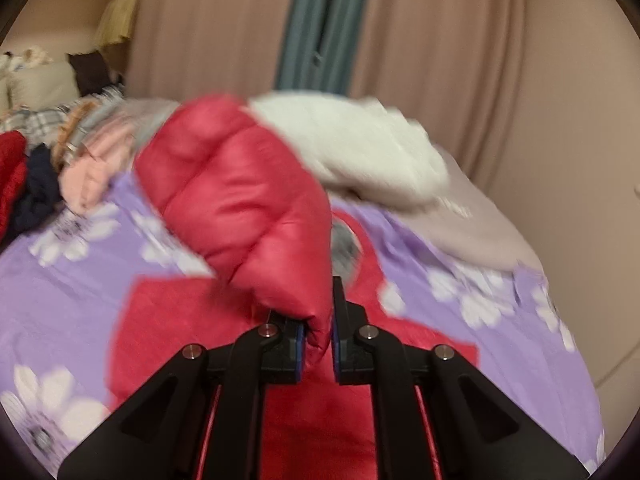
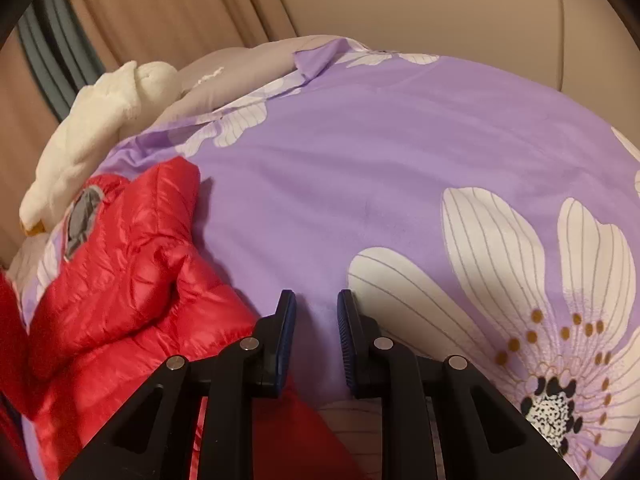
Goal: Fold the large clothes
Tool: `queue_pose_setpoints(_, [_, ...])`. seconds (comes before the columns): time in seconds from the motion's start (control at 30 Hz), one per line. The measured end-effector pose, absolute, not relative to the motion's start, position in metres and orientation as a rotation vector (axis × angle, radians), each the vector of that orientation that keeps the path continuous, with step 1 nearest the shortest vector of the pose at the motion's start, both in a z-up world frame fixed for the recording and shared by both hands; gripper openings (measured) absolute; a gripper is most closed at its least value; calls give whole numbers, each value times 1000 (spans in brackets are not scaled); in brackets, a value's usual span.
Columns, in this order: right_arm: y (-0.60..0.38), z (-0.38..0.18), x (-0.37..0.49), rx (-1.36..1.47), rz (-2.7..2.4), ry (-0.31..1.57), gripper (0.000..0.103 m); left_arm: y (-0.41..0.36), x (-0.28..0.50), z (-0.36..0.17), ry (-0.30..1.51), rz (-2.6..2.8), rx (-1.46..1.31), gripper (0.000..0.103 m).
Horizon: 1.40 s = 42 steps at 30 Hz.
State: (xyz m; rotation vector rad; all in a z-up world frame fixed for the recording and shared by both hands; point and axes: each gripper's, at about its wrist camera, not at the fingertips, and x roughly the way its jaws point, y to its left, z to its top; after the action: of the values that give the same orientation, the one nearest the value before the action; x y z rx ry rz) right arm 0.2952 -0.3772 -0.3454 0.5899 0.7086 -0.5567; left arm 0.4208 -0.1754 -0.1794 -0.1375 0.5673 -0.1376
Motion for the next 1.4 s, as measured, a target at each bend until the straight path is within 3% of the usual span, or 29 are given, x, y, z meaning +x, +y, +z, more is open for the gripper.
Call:
queue_pose_setpoints(0.07, [-380,-346,294,604,-550,694,20,-198,414,-199,625,-172,-108,17])
queue_pose_setpoints(0.2, [-388,-351,283,691,-503,651,20,-222,399,-213,654,-288,-17,43])
queue_pose_setpoints(0.27, [-389,-352,282,703,-497,645,20,-226,387,-208,607,-300,43,47])
queue_pose_setpoints(0.37, [-388,-352,283,700,-499,644,21,-215,374,-188,508,-272,73,68])
queue_pose_setpoints(0.63, [-388,-351,285,685,-505,653,22,-143,368,-169,452,-106,2,70])
queue_pose_setpoints(0.73, [-381,-343,293,627,-499,692,35,-106,372,-182,470,-11,-19,73])
queue_pose_setpoints(0.8, [-372,-334,299,566,-511,736,53,-82,378,-193,491,50,-31,73])
queue_pose_setpoints(0.87, [-362,-319,302,555,-499,731,57,-56,386,-206,531,116,-43,72])
queue_pose_setpoints(0.93, [-355,-303,303,609,-393,675,66,-33,392,-219,572,164,-69,71])
queue_pose_setpoints(1.0, [-344,-281,310,662,-289,600,89,-18,396,-228,602,180,-92,71])
queue_pose_setpoints(1.1, [-327,-265,336,688,-179,547,94,2,392,-238,621,195,-141,71])
queue_pose_setpoints(1.17, [-315,-275,372,677,-152,636,94,12,393,-243,630,223,-144,71])
queue_pose_setpoints(1.23, [-306,-299,407,599,-264,778,88,21,395,-247,639,233,-136,71])
queue_pose_setpoints(1.27, [-302,-307,416,547,-280,802,79,23,395,-248,640,235,-132,71])
queue_pose_setpoints(1.33, [-299,-308,416,504,-283,754,55,30,394,-250,631,250,-121,71])
queue_pose_setpoints(1.37, [-300,-305,411,518,-274,727,22,32,394,-249,623,265,-119,71])
queue_pose_setpoints(1.4, [-304,-300,407,549,-258,703,17,35,394,-249,621,280,-124,71])
